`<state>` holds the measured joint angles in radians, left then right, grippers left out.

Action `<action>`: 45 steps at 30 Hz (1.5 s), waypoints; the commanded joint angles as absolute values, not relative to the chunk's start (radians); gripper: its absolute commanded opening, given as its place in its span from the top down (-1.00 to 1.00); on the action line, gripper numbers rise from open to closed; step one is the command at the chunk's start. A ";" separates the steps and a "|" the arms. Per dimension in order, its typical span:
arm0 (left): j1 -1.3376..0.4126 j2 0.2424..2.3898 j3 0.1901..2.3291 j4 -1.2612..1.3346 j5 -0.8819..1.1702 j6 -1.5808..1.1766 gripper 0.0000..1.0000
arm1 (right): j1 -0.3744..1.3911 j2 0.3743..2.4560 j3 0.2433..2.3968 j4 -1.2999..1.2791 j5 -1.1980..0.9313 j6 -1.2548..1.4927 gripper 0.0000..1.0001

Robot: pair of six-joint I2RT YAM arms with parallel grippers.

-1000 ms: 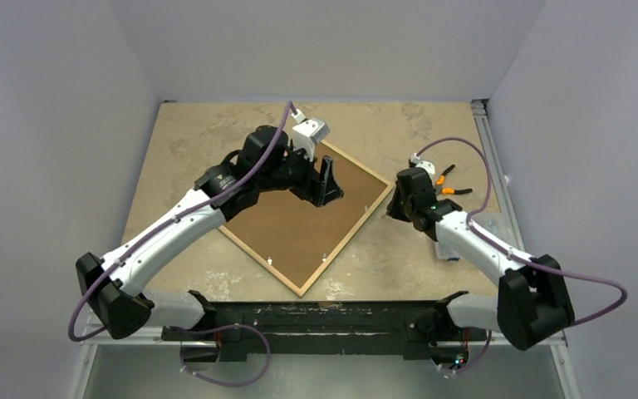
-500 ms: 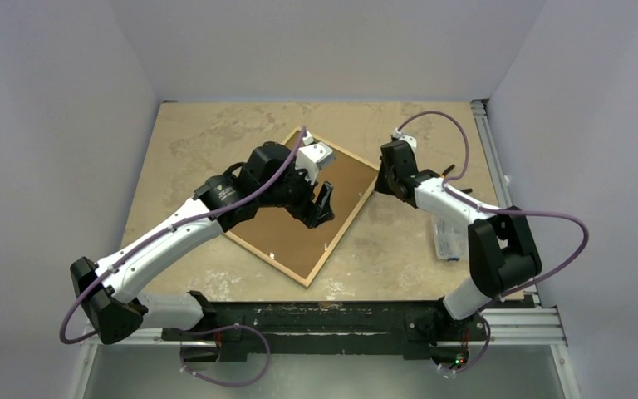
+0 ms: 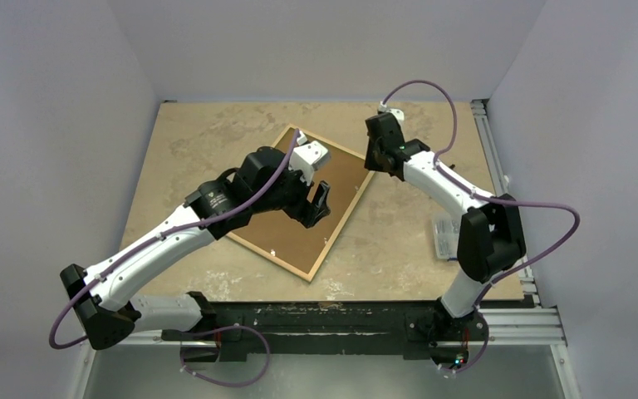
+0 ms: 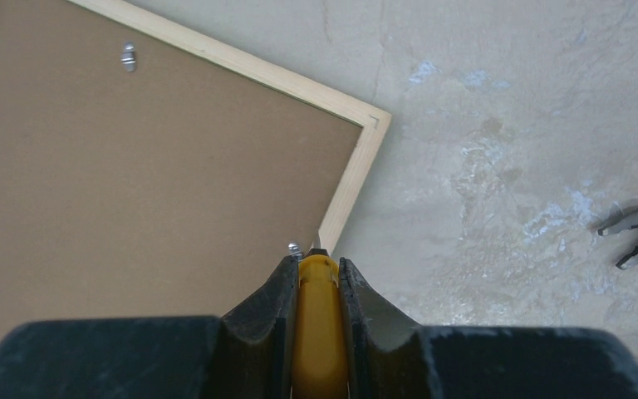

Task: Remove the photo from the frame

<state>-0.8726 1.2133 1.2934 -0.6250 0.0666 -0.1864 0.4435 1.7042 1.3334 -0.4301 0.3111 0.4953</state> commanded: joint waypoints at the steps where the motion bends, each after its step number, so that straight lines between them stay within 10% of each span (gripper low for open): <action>1: -0.871 1.213 1.299 -0.625 0.033 -0.165 -0.43 | 0.477 1.720 1.452 -0.575 0.339 0.469 1.00; 45: -0.871 1.219 1.289 -0.614 0.047 -0.173 -0.45 | 0.510 1.818 1.452 -0.555 0.236 0.458 1.00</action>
<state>-0.8726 1.2194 1.2934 -0.6319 0.0376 -0.1726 0.5049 1.8507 1.4654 -0.5747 0.2764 0.4450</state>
